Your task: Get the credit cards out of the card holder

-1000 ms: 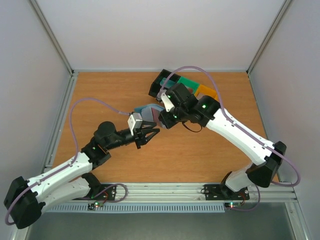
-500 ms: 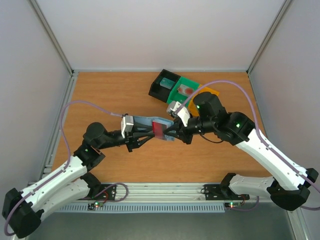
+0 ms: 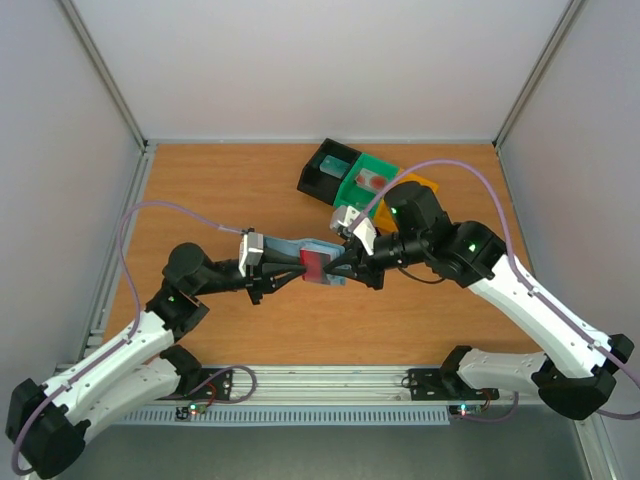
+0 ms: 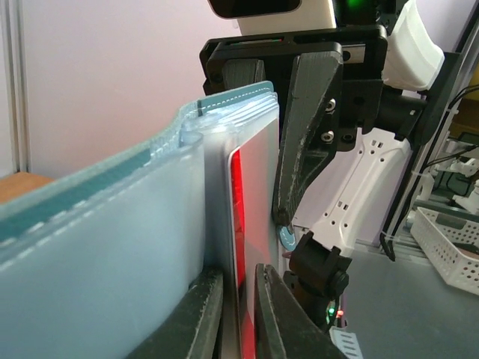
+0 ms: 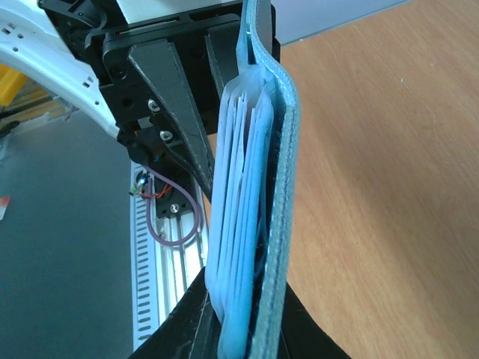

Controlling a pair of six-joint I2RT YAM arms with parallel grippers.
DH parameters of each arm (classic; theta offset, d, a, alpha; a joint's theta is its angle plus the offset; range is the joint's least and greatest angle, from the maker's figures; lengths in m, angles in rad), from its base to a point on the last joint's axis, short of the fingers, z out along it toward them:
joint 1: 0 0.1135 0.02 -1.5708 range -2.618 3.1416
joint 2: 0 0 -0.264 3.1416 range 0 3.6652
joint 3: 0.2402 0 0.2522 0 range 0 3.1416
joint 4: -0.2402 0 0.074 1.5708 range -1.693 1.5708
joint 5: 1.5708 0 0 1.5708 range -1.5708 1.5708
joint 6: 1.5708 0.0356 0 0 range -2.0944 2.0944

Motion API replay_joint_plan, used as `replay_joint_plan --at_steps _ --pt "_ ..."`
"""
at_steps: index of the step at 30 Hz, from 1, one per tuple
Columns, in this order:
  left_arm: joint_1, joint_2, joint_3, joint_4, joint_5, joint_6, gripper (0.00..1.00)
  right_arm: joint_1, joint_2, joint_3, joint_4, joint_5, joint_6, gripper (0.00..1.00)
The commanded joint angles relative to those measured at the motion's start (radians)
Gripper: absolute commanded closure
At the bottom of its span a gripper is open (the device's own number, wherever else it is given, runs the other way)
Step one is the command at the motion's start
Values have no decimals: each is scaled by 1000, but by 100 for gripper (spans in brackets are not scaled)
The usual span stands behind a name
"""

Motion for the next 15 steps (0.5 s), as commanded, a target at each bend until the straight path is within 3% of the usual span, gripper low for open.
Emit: replay_joint_plan --at_steps 1,6,10,15 --pt "-20 6 7 112 65 17 89 6 53 -11 127 -93 -44 99" --pt "-20 -4 10 102 64 6 99 -34 79 -5 141 -138 -36 99" --pt "-16 -10 9 97 60 -3 100 -52 80 -11 142 -152 -34 97" --pt "11 -15 12 95 57 -60 100 -118 30 -75 175 -234 -23 82"
